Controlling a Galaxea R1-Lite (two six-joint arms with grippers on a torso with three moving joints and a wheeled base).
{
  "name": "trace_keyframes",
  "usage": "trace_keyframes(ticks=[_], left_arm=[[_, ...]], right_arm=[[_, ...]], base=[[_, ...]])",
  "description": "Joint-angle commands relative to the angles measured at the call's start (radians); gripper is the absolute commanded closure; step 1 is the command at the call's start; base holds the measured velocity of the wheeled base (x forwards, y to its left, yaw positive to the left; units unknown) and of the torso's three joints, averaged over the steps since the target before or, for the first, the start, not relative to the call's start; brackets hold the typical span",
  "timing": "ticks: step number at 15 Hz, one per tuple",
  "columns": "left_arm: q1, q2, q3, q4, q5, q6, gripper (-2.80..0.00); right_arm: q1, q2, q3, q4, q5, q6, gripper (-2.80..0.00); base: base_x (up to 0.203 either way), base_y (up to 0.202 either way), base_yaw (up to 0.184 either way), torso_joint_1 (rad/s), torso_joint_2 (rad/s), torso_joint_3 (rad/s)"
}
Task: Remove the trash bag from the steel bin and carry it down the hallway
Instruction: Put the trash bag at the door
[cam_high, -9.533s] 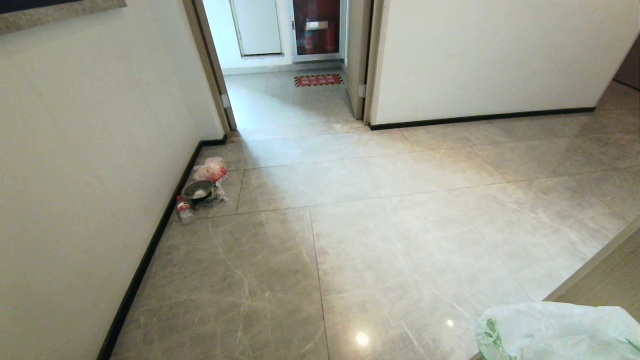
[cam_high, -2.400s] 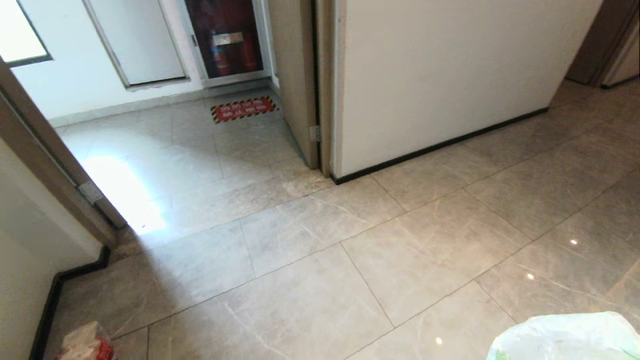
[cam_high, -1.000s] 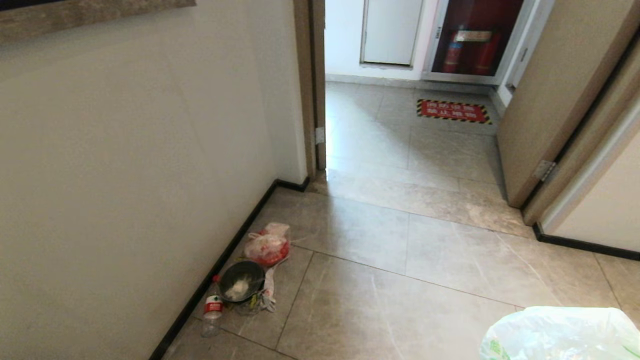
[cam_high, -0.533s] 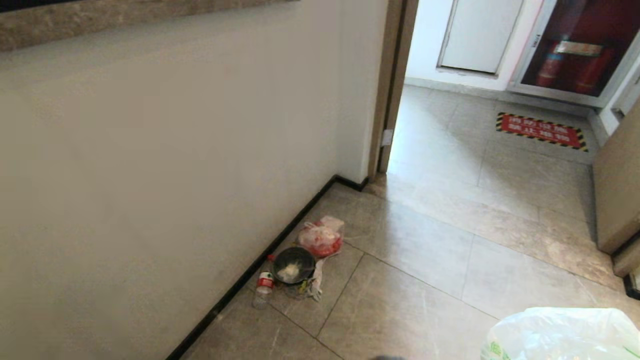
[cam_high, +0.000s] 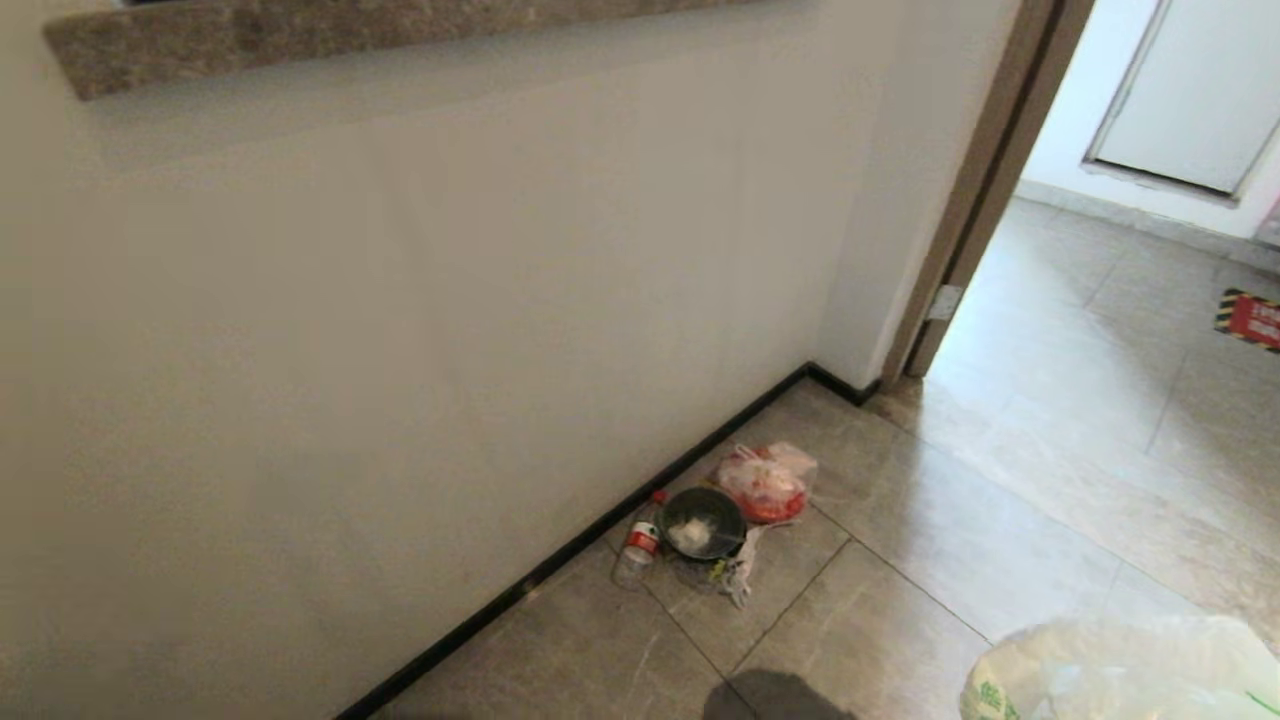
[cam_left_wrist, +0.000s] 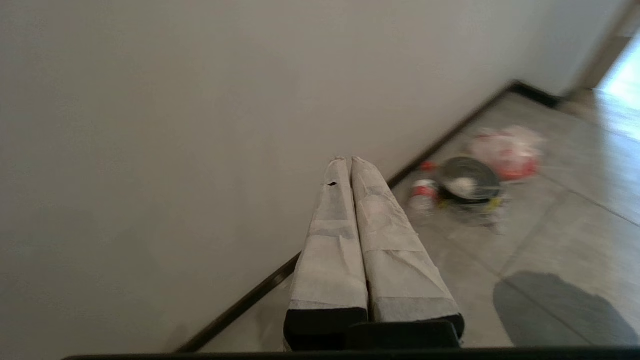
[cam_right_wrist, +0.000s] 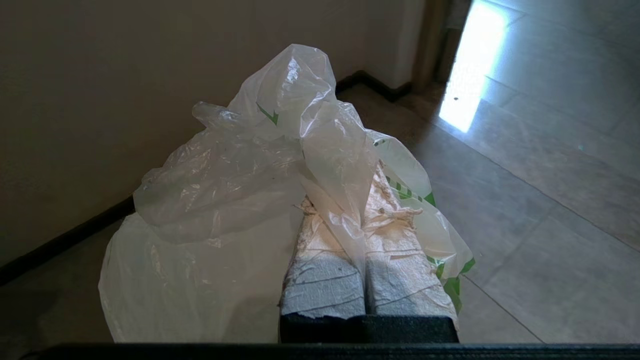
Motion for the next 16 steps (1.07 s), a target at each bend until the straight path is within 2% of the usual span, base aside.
trace_keyframes(ticks=[1, 16], left_arm=[[0.000, 0.000, 0.000, 0.000, 0.000, 0.000, 0.00], [0.000, 0.000, 0.000, 0.000, 0.000, 0.000, 0.00]], right_arm=[[0.000, 0.001, 0.000, 0.000, 0.000, 0.000, 0.00], [0.000, 0.001, 0.000, 0.000, 0.000, -0.002, 0.00]], base=[[0.001, -0.014, 0.173, 0.005, 0.00, 0.002], [0.002, -0.018, 0.167, 0.001, 0.00, 0.002]])
